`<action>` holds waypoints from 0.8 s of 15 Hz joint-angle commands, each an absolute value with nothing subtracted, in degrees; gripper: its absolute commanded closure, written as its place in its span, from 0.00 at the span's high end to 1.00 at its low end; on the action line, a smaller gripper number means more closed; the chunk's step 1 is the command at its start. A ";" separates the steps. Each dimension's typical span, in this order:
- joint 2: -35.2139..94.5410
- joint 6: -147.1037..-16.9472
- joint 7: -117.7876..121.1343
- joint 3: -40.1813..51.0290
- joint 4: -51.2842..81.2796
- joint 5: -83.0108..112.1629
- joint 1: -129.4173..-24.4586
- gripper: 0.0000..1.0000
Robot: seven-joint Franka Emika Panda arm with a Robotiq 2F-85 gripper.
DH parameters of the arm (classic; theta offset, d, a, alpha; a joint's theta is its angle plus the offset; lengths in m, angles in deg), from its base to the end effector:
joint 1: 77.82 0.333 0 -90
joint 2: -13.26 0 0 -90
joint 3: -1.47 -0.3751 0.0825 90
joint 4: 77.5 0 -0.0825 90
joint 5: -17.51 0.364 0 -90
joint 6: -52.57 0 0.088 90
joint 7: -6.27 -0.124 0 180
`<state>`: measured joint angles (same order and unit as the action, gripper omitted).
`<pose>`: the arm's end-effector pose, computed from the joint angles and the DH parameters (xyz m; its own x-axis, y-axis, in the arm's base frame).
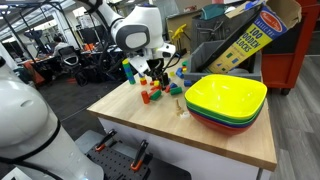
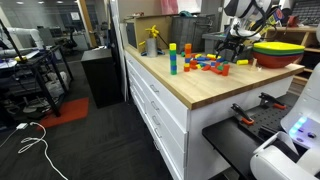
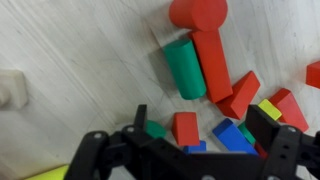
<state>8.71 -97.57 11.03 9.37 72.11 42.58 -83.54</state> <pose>0.4127 -0.1063 0.3454 0.8594 -0.5079 0.0579 -0.4804 -0.8411 -0.2483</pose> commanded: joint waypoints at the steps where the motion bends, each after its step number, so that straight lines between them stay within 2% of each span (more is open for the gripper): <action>1: 4.32 -103.04 13.83 9.52 78.10 42.49 -83.34 1.00; 7: -0.41 -101.21 16.89 10.52 83.67 43.58 -81.74 1.00; 12: -1.60 -97.06 20.28 10.86 81.75 46.62 -77.66 1.00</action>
